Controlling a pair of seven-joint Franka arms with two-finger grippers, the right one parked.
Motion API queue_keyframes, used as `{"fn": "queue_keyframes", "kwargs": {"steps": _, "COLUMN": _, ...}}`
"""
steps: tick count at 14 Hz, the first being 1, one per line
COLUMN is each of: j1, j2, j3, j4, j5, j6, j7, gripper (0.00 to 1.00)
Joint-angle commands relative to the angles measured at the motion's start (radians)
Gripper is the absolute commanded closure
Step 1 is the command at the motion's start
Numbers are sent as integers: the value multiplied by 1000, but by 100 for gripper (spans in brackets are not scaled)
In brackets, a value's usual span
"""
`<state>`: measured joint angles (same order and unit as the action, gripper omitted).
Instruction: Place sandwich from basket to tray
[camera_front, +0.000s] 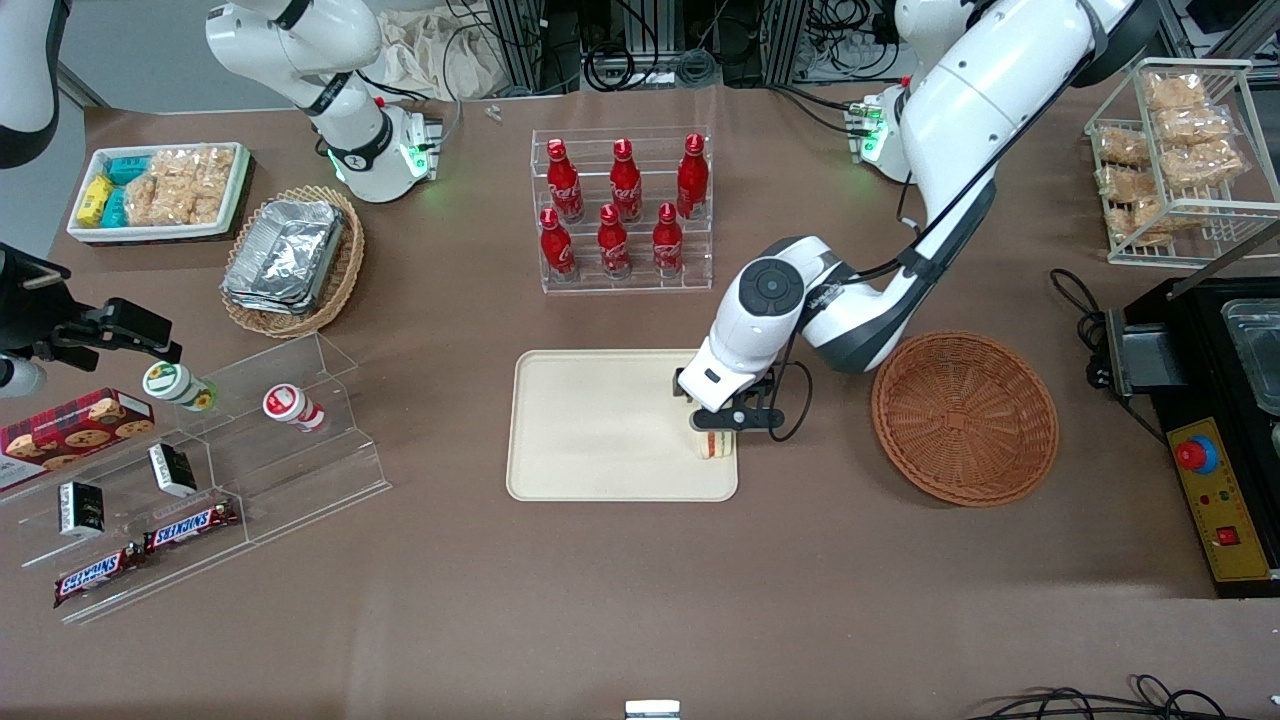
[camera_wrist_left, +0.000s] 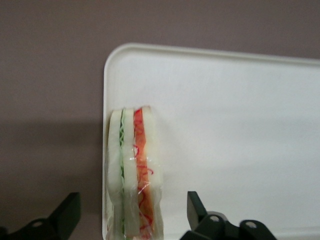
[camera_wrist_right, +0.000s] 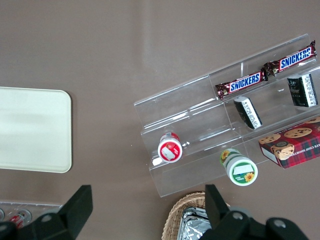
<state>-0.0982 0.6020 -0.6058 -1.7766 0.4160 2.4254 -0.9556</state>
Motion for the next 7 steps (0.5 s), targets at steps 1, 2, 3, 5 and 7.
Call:
{"fn": "queue_keyframes", "kwargs": {"steps": 1, "j1": 18, "j2": -109, "j3": 4, "j4": 17, "j5": 17, "j6": -25, "j7": -134, "gripper": 0}}
{"fn": "queue_keyframes", "kwargs": {"steps": 2, "j1": 24, "j2": -117, "j3": 6, "j4": 54, "j5": 20, "j6": -70, "j7": -156, "gripper": 0}}
{"fn": "queue_keyframes", "kwargs": {"steps": 3, "j1": 44, "j2": -119, "j3": 3, "j4": 112, "j5": 18, "j6": -162, "j7": -152, "gripper": 0}}
{"fn": "queue_keyframes", "kwargs": {"steps": 5, "j1": 75, "j2": -119, "j3": -5, "j4": 222, "j5": 12, "j6": -367, "j7": -125, "gripper": 0}}
{"fn": "queue_keyframes", "kwargs": {"steps": 7, "j1": 112, "j2": -160, "j3": -5, "j4": 252, "j5": -78, "j6": -446, "j7": -25, "gripper": 0}}
